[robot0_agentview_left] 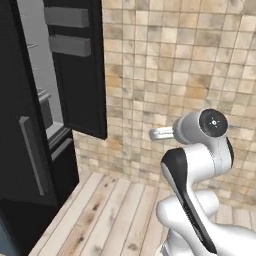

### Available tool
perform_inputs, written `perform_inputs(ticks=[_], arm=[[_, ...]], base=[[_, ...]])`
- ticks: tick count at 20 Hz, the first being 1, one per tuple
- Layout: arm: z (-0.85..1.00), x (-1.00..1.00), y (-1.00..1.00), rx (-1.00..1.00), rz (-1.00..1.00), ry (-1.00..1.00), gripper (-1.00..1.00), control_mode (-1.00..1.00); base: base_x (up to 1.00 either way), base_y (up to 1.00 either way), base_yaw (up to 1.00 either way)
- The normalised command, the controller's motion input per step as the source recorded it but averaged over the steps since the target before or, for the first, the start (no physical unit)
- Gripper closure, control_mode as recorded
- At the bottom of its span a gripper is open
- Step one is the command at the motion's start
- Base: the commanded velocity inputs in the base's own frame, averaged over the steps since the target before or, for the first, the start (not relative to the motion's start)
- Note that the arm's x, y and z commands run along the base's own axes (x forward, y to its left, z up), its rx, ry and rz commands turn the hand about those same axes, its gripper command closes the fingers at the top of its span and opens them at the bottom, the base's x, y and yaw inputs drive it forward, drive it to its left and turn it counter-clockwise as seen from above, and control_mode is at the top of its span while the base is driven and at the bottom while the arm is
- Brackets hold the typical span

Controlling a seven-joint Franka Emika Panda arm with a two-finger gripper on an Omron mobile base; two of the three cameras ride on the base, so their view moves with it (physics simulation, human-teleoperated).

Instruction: Take a sugar cube from the saucer and place it inside the coffee. Then, grab milk from the fridge and place it next to the coffee on the counter to sweeten the coffee.

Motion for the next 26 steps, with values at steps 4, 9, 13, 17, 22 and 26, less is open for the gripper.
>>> perform_inputs(ticks=[4, 9, 13, 17, 22, 26], arm=[[0.00, 0.00, 0.00, 0.00, 0.00, 0.00, -1.00, 1.00], [0.00, 0.00, 0.00, 0.00, 0.00, 0.00, -1.00, 1.00], [0.00, 0.00, 0.00, 0.00, 0.00, 0.00, -1.00, 1.00], [0.00, 0.00, 0.00, 0.00, 0.00, 0.00, -1.00, 1.00], [0.00, 0.00, 0.00, 0.00, 0.00, 0.00, -1.00, 1.00], [0.00, 0.00, 0.00, 0.00, 0.00, 0.00, -1.00, 1.00]], base=[[0.48, -0.72, 0.69], [0.74, -0.90, 0.54], [0.60, -0.52, 0.58], [0.48, -0.45, 0.63], [0.60, -0.11, 0.46], [0.79, -0.01, 0.29]])
